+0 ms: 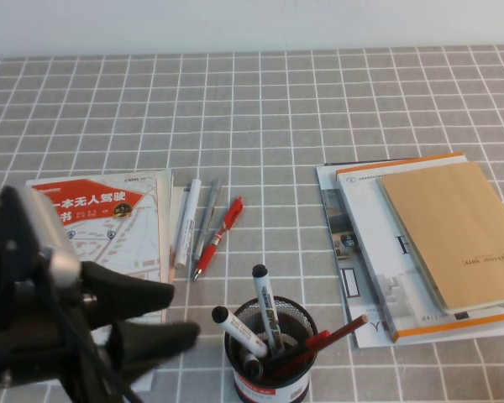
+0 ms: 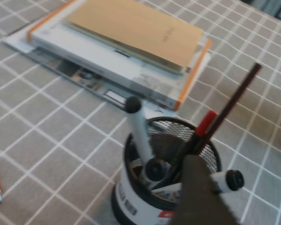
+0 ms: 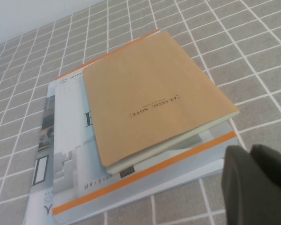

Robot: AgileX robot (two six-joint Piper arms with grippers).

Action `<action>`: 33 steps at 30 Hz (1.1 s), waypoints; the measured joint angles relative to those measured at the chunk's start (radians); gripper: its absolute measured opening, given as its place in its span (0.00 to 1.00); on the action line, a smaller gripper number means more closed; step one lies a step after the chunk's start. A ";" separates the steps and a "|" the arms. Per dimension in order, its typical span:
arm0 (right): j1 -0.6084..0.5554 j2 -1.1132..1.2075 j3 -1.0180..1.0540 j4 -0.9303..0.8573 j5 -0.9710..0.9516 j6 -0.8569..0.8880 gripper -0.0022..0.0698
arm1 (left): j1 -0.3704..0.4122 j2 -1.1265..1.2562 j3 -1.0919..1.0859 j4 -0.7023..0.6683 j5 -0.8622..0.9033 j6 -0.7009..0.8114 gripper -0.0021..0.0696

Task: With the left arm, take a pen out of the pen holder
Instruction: 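Take a marker out of the pen holder and lay it on the table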

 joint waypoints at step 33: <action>0.000 0.000 0.000 0.000 0.000 0.000 0.01 | -0.096 0.187 0.184 -0.390 -0.148 0.607 0.61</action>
